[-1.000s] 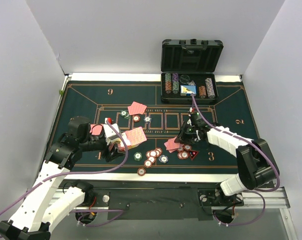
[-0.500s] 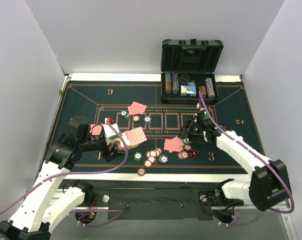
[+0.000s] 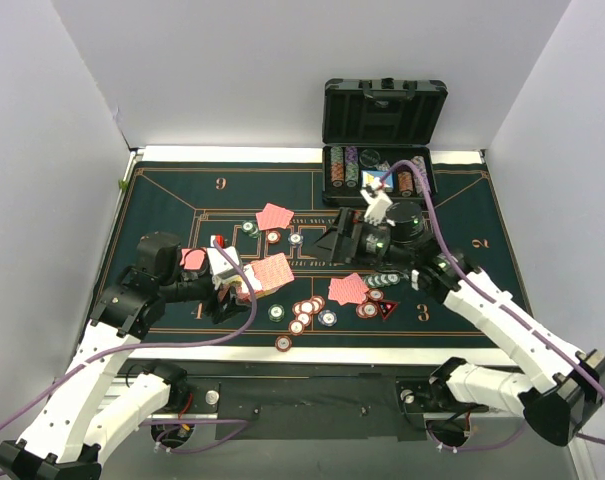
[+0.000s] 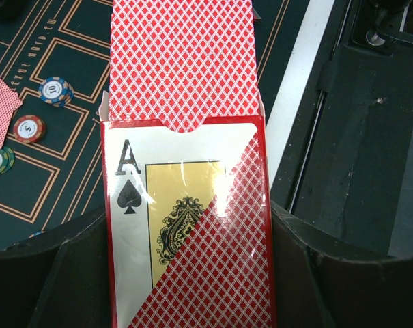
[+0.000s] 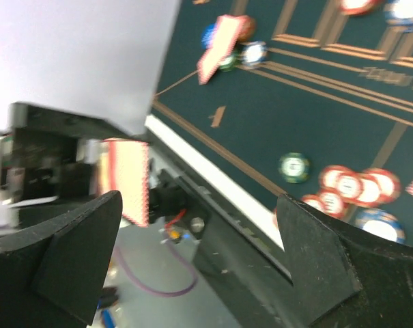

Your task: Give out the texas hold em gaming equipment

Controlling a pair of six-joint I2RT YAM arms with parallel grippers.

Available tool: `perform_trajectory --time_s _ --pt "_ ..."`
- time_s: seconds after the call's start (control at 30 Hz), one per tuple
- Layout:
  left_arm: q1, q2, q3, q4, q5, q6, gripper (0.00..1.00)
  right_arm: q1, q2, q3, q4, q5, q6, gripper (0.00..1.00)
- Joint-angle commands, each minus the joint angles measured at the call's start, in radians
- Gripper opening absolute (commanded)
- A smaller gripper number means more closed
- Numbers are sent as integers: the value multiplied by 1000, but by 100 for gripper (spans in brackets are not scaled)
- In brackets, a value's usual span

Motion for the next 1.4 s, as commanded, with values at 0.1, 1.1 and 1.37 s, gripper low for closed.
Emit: perform_trajectory --time_s 0.1,1.1,1.37 --pt "3 2 44 65 41 -10 0 123 129 75 263 -134 137 93" --pt "3 -8 48 73 38 -15 0 174 256 -53 510 -187 312 62" --pt "3 -8 47 73 36 -15 0 128 203 -85 493 -190 314 53"
